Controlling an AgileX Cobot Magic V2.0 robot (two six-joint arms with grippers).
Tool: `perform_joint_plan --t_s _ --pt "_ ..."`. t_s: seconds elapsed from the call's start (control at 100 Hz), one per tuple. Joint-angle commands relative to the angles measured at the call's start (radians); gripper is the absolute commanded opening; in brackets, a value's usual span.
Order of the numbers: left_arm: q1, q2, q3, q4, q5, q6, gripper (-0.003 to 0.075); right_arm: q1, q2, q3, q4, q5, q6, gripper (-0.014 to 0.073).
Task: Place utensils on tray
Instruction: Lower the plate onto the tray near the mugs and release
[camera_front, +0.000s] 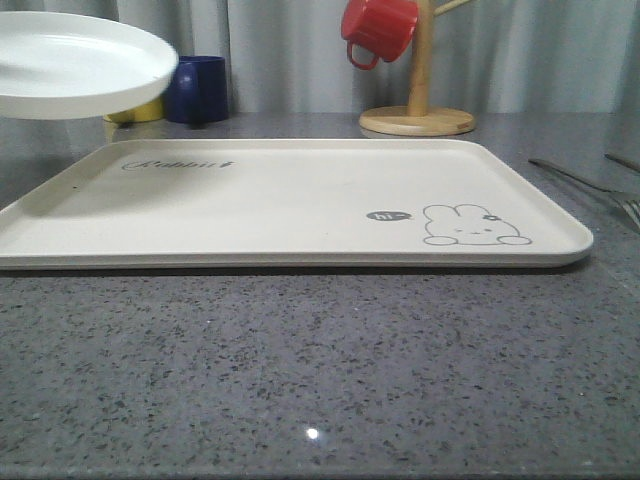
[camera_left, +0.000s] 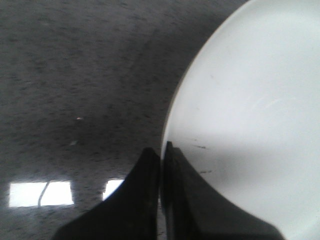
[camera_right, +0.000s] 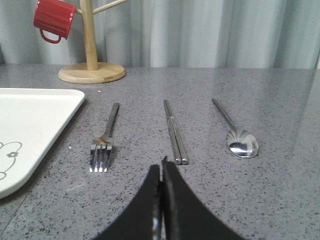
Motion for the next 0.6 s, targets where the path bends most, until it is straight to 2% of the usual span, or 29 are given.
perform_joint_plan --t_s 0.0,0.16,0.48,0.59 --pt "-0.078 -0.014 -0.026 -0.038 -0.035 0.017 -0.0019 -0.005 -0.02 0.003 -0.003 -0.079 -0.007 -0.0061" --pt "-0.159 0.057 -0.026 -0.031 -0.035 0.017 -0.0019 -0.005 -0.02 0.003 -0.003 -0.079 -0.007 -0.0061" --pt "-0.164 0.141 -0.026 -0.017 -0.049 0.023 -0.0016 -0.005 -0.02 0.003 -0.003 -0.079 -0.007 -0.0061" --pt "-0.164 0.141 -0.026 -0.017 -0.049 0.023 0.0041 -0.005 -0.02 0.003 -0.003 -0.079 -0.007 -0.0061"
